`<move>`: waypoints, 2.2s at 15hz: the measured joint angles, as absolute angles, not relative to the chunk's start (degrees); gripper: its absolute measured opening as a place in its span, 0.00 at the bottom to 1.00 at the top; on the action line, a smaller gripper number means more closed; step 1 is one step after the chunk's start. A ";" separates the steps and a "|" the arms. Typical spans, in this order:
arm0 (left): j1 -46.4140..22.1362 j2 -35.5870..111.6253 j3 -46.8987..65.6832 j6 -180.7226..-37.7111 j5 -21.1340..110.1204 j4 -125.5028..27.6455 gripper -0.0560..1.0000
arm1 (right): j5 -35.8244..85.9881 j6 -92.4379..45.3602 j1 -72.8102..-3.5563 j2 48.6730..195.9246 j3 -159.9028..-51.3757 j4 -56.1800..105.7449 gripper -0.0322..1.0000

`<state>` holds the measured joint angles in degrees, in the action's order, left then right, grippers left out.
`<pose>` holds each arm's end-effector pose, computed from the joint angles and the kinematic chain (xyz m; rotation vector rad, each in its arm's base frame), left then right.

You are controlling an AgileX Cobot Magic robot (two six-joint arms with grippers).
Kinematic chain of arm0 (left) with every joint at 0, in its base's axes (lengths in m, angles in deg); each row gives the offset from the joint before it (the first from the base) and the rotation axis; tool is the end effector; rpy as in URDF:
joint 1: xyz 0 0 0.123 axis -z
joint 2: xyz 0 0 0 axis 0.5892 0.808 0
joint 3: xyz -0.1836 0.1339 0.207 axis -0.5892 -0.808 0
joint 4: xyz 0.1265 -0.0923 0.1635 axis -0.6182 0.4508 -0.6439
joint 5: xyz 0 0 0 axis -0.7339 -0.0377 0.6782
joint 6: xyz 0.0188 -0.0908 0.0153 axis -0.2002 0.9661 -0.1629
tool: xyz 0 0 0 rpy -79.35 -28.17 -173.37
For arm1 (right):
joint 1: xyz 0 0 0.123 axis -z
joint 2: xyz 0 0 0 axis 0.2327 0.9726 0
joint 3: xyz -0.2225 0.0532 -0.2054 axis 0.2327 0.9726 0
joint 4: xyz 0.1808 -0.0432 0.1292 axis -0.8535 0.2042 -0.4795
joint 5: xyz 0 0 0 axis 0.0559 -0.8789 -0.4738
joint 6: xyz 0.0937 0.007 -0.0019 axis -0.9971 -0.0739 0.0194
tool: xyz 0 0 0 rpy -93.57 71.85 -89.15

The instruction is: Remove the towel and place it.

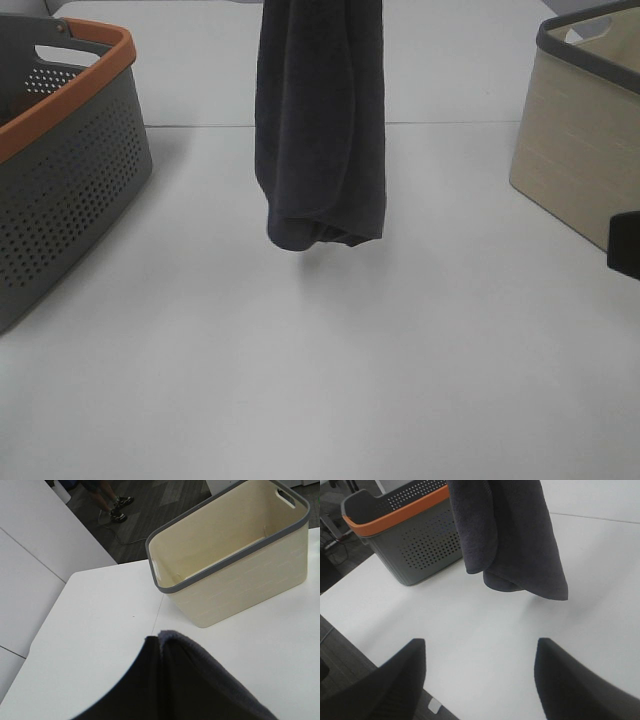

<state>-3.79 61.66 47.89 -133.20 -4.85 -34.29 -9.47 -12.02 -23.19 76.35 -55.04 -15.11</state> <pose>0.2727 -0.2145 0.5082 1.3517 1.4176 -0.2913 0.0307 0.0542 0.3150 -0.4416 1.9650 0.6942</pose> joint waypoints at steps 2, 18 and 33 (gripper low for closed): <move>-2.30 61.66 47.89 -132.68 -4.85 -34.47 0.05 | -8.67 -8.01 -23.19 80.36 -55.04 -19.63 0.57; 3.83 61.66 47.89 -137.32 -6.11 -35.10 0.05 | -10.33 48.88 -23.19 114.56 -55.50 -61.40 0.57; 3.83 61.66 47.89 -137.32 -8.86 -36.59 0.05 | -18.12 64.47 -23.54 129.86 -55.73 -66.73 0.57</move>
